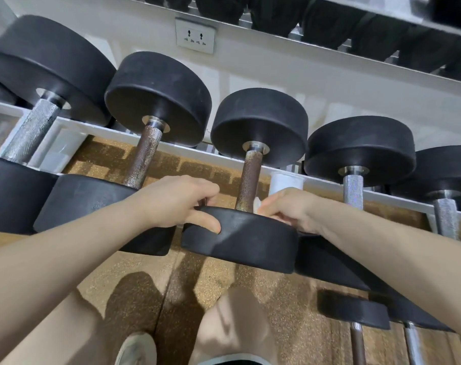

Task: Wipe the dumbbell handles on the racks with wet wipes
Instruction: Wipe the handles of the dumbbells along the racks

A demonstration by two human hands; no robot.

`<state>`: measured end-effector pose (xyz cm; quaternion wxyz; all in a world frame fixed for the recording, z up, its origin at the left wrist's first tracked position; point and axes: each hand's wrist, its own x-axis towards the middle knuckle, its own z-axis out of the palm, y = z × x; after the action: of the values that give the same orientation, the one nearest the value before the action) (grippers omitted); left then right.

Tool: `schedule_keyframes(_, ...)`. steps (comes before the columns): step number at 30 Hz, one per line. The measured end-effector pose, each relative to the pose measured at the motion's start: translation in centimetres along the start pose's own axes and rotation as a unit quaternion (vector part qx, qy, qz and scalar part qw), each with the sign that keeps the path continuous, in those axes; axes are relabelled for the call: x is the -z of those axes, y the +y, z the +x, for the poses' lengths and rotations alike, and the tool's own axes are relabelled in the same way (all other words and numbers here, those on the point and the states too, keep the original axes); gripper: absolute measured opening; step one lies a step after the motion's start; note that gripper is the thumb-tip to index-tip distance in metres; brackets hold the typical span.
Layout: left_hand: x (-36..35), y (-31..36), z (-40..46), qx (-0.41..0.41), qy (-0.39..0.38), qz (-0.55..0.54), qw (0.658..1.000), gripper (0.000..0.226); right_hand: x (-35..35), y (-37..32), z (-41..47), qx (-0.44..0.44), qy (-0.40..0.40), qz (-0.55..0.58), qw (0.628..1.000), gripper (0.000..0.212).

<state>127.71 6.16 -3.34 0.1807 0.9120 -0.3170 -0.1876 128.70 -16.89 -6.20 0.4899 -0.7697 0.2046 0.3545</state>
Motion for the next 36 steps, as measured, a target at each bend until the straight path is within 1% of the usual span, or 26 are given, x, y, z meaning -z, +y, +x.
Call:
schedule_keyframes(2, 0.0, 0.1, -0.1, 0.010, -0.001, -0.001, 1.000, 0.072, 0.8, -0.9, 1.5, 0.010, 0.037, 0.091, 0.995, 0.021)
schedule_keyframes(4, 0.0, 0.3, -0.1, 0.021, -0.004, 0.002, 1.000, 0.069, 1.4, -2.3, 3.4, 0.032, 0.079, 0.213, 0.973, 0.024)
schedule_keyframes(6, 0.1, 0.3, 0.0, 0.026, -0.004, 0.004, 1.000, 0.067, 1.4, -2.9, 5.1, 0.049, 0.092, 0.276, 0.956, 0.022)
schedule_keyframes(8, 0.1, 0.2, 0.1, 0.021, -0.007, 0.013, 1.000, 0.067, 1.0, -2.5, 6.2, 0.057, 0.070, 0.280, 0.956, 0.023)
schedule_keyframes(10, -0.1, 0.1, 0.2, 0.019, -0.004, 0.019, 1.000, 0.071, 0.5, -1.8, 6.5, 0.060, -0.012, 0.280, 0.958, 0.023)
schedule_keyframes(11, -0.1, 0.0, 0.2, 0.019, -0.002, 0.019, 1.000, 0.073, 0.3, -1.5, 6.5, 0.055, -0.059, 0.268, 0.960, 0.022)
schedule_keyframes(12, -0.1, -0.1, 0.2, 0.018, -0.003, 0.018, 1.000, 0.074, 0.3, -1.4, 6.4, 0.040, -0.088, 0.250, 0.963, 0.021)
schedule_keyframes(14, 0.0, 0.0, 0.2, 0.017, -0.008, 0.017, 1.000, 0.074, 0.6, -0.9, 5.6, -0.004, -0.101, 0.197, 0.975, 0.021)
schedule_keyframes(16, 0.0, -0.1, 0.3, 0.018, -0.008, 0.019, 1.000, 0.076, 1.2, 0.2, 4.5, -0.049, -0.121, 0.117, 0.984, 0.020)
schedule_keyframes(18, 0.0, -0.1, 0.2, 0.017, -0.006, 0.019, 1.000, 0.078, 1.6, 1.0, 3.0, -0.041, -0.162, 0.048, 0.985, 0.025)
schedule_keyframes(19, 0.0, -0.1, 0.2, 0.014, -0.006, 0.018, 1.000, 0.078, 1.8, 0.9, 2.3, -0.014, -0.152, 0.024, 0.988, 0.027)
schedule_keyframes(20, 0.0, -0.1, 0.3, 0.011, -0.006, 0.017, 1.000, 0.077, 2.0, 0.4, 1.8, 0.024, -0.112, 0.005, 0.993, 0.028)
schedule_keyframes(21, 0.0, -0.1, 0.3, 0.008, -0.006, 0.017, 1.000, 0.076, 2.1, -0.3, 1.5, 0.065, -0.040, -0.009, 0.997, 0.028)
schedule_keyframes(22, 0.0, -0.1, 0.3, 0.004, -0.006, 0.017, 1.000, 0.074, 2.3, -1.1, 1.3, 0.110, 0.048, -0.017, 0.993, 0.027)
schedule_keyframes(23, 0.0, -0.2, 0.2, 0.000, -0.005, 0.016, 1.000, 0.073, 2.3, -1.9, 1.4, 0.162, 0.131, -0.030, 0.978, 0.024)
schedule_keyframes(24, 0.0, -0.3, 0.2, -0.005, -0.003, 0.016, 1.000, 0.073, 2.2, -2.8, 1.3, 0.212, 0.202, -0.058, 0.954, 0.018)
schedule_keyframes(25, -0.1, -0.4, 0.2, -0.010, 0.001, 0.017, 1.000, 0.072, 2.0, -3.6, 1.4, 0.258, 0.253, -0.099, 0.927, 0.015)
schedule_keyframes(26, -0.1, -0.3, 0.1, -0.013, 0.006, 0.017, 1.000, 0.071, 1.7, -4.1, 1.4, 0.297, 0.282, -0.138, 0.902, 0.015)
schedule_keyframes(27, -0.1, -0.3, 0.2, -0.015, 0.009, 0.019, 1.000, 0.070, 1.4, -4.3, 1.5, 0.322, 0.295, -0.164, 0.885, 0.016)
schedule_keyframes(29, 0.0, -0.3, 0.2, -0.016, 0.007, 0.025, 1.000, 0.069, 0.6, -4.3, 1.8, 0.337, 0.305, -0.195, 0.869, 0.018)
schedule_keyframes(32, 0.0, -0.3, 0.1, -0.015, 0.004, 0.024, 1.000, 0.068, -0.1, -3.8, 2.3, 0.344, 0.305, -0.276, 0.844, 0.021)
schedule_keyframes(34, -0.1, -0.4, 0.2, -0.019, 0.007, 0.018, 1.000, 0.068, 0.2, -3.5, 2.2, 0.366, 0.266, -0.329, 0.829, 0.020)
schedule_keyframes(36, -0.1, -0.4, 0.2, -0.018, 0.006, 0.023, 1.000, 0.071, 0.6, -3.0, 1.4, 0.391, 0.187, -0.381, 0.817, 0.016)
